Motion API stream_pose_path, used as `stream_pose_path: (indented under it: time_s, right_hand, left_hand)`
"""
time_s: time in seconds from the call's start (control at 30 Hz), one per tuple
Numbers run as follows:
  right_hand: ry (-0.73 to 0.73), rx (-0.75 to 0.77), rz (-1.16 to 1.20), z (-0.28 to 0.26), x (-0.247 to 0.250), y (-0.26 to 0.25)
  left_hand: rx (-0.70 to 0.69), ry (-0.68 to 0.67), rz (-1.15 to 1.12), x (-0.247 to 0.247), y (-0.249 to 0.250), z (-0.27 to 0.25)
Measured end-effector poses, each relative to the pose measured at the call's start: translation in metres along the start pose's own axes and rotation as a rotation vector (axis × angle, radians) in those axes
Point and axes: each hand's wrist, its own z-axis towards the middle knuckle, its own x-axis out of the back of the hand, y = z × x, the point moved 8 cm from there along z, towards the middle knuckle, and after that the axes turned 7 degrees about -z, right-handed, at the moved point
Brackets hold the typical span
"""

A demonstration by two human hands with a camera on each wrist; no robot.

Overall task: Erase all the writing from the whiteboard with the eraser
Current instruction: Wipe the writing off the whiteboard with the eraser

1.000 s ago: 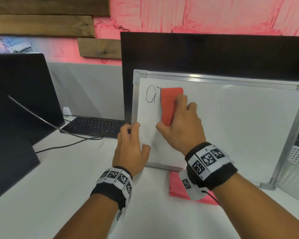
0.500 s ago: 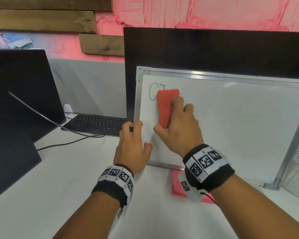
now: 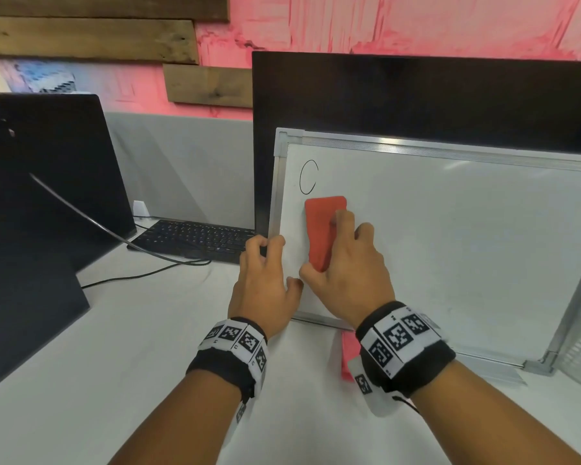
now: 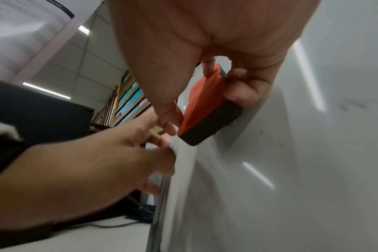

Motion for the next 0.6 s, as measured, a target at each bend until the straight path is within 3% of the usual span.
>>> stream_pose_path:
  time_s: [0.23, 0.43, 0.6]
  right_hand:
    - [0.116, -0.012, -0.006, 0.034, 0.029, -0.010]
    - [-0.036, 0.014, -0.048, -0.008, -0.007, -0.003]
    - [0.039, 0.018, -0.012, 0.015, 0.007, -0.011]
  left_hand:
    - [0.009, -0.005, -0.002, -0.001, -0.003, 0.001]
    - [-0.003, -0.005, -0.003, 0.001, -0.002, 0.000]
    - [0.007, -0.010, -0.007, -0.001, -0.003, 0.001]
